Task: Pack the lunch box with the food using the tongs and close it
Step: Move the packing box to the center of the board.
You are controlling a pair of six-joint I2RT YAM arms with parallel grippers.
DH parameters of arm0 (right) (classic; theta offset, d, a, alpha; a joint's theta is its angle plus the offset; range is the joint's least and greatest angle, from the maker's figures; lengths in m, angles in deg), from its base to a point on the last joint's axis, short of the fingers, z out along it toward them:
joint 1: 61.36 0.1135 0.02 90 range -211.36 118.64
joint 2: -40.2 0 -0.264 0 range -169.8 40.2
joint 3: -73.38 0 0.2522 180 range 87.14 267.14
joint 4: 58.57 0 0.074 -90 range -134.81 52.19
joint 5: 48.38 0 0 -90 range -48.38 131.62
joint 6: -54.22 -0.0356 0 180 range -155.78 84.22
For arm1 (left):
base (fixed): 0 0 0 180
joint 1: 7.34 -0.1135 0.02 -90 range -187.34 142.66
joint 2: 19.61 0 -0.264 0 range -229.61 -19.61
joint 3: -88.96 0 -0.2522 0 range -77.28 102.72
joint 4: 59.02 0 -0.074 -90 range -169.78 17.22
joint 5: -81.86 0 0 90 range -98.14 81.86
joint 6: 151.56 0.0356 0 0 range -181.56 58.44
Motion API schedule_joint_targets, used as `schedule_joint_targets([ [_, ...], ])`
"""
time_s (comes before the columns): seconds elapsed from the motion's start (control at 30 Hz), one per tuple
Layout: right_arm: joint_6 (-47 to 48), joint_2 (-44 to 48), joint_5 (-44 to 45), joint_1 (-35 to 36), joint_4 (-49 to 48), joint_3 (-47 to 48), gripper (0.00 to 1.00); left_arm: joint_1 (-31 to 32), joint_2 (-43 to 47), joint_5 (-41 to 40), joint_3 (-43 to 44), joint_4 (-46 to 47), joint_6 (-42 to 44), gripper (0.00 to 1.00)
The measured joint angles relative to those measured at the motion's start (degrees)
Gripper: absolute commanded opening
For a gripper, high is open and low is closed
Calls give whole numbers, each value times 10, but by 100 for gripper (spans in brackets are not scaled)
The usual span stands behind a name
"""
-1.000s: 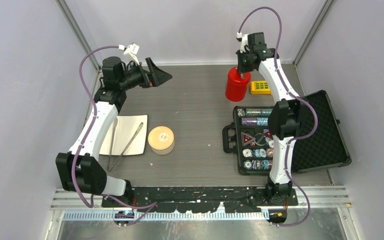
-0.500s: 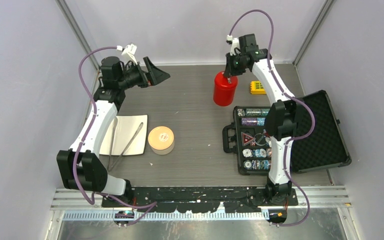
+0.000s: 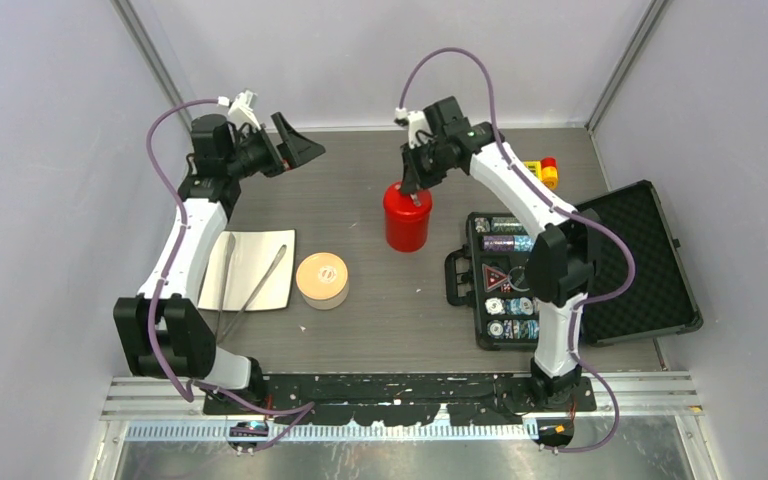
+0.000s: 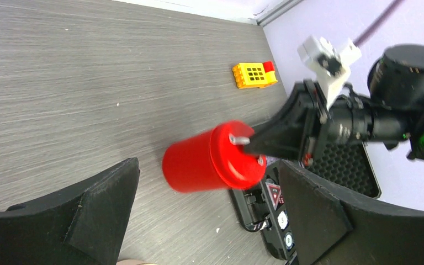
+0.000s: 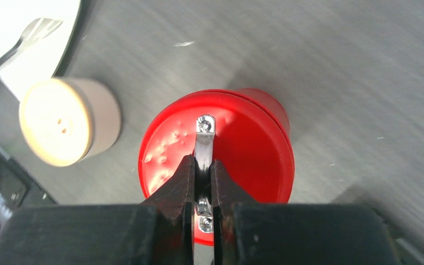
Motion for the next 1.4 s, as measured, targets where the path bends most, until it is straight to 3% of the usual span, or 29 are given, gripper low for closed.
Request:
schedule_joint_targets([
  [0.27, 2, 96, -32, 86, -27, -129, 0, -11, 0, 1, 0, -23, 4, 100],
  [0.53, 19, 144, -58, 154, -50, -192, 1, -61, 16, 0, -7, -69, 24, 100],
  [0.83, 28, 172, -63, 177, -61, -225, 32, -76, 68, 0, -20, -143, 80, 100],
  [1.1, 57, 217, -53, 182, -59, -244, 42, -76, 78, -15, -24, -181, 117, 100],
  [1.4, 82, 241, -52, 196, -58, -268, 43, -77, 95, -25, -42, -186, 122, 100],
])
